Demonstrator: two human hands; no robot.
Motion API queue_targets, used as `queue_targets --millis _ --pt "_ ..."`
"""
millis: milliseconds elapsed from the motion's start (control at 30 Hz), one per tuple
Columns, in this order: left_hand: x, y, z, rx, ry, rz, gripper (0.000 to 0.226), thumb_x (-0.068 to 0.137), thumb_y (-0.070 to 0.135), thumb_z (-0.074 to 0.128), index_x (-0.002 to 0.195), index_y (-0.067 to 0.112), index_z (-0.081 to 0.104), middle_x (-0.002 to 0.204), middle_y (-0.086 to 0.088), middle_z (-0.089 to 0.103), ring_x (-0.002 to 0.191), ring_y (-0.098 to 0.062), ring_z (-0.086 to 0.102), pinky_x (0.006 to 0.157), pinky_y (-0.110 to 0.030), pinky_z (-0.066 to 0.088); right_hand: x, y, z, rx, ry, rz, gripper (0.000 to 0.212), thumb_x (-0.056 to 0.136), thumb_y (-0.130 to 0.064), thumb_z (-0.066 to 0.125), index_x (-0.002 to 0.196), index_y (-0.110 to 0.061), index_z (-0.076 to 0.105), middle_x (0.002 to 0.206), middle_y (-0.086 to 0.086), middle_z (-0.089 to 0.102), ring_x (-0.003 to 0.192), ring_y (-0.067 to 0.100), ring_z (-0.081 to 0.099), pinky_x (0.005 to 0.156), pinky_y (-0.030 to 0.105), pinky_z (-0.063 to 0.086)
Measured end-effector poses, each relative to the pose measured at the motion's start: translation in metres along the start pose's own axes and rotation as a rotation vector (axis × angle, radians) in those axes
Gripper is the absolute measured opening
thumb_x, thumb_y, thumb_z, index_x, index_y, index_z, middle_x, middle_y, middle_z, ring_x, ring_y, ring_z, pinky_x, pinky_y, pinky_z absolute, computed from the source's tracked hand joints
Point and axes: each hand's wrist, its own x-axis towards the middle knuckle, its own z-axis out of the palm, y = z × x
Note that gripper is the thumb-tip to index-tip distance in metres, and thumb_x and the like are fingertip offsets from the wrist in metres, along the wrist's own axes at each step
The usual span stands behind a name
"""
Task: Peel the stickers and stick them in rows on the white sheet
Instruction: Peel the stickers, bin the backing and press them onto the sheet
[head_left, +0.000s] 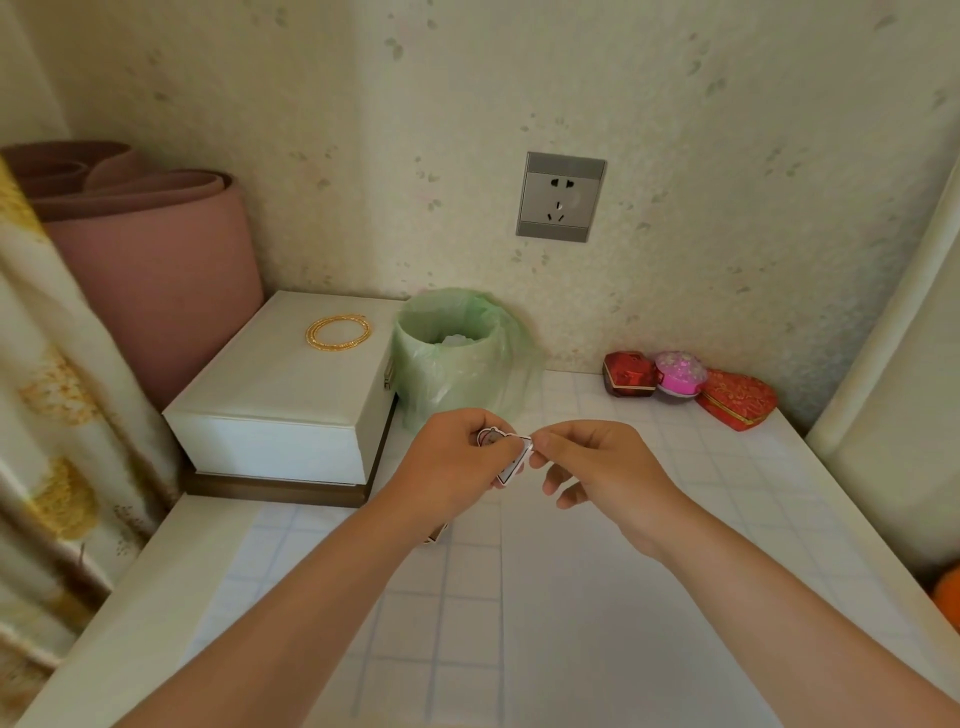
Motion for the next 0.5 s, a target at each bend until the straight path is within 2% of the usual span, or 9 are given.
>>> queue_targets --millis 133,300,400,500 --pt "0.0004 -0.0005 0.0012 0.023 -0.003 0.010 0.009 0.086 0.024 0.072 0.081 0.017 0.072 0.078 -0.007 0.073 0.065 -0.013 0.062 0.076 -0.043 0.058 -0.0001 0.0016 -0.0004 -0.039 0.020 -0.011 0.015 0.094 -0.015 0.065 0.088 -0.009 0.078 0.080 0.002 0.074 0.062 0.016 0.062 0.056 0.029 0.051" --pt "0.0006 -0.0017 0.0029 0.027 -0.025 0.047 0.011 0.087 0.020 0.071 0.078 0.013 0.070 0.066 -0.001 0.068 0.058 -0.009 0.056 0.066 -0.031 0.049 0.0003 0.0034 0.0006 -0.229 0.077 -0.093 0.017 0.093 -0.016 0.064 0.081 -0.012 0.076 0.076 0.004 0.072 0.056 0.010 0.061 0.055 0.026 0.049" --pt "0.0005 -0.0026 0.0042 0.033 -0.017 0.061 0.012 0.087 0.021 0.071 0.079 0.013 0.070 0.067 -0.003 0.068 0.058 -0.009 0.055 0.064 -0.030 0.047 0.0006 0.0051 0.0021 -0.270 0.097 -0.150 0.019 0.093 -0.013 0.063 0.078 -0.014 0.075 0.068 0.002 0.069 0.052 0.007 0.057 0.054 0.022 0.048" --pt "0.0010 -0.0036 0.0042 0.046 -0.024 0.081 0.012 0.087 0.021 0.071 0.078 0.013 0.070 0.069 -0.005 0.069 0.059 -0.010 0.056 0.064 -0.031 0.047 0.0002 0.0073 0.0032 -0.324 0.102 -0.200 0.022 0.093 -0.015 0.062 0.075 -0.019 0.074 0.064 0.004 0.066 0.054 0.009 0.053 0.056 0.029 0.047"
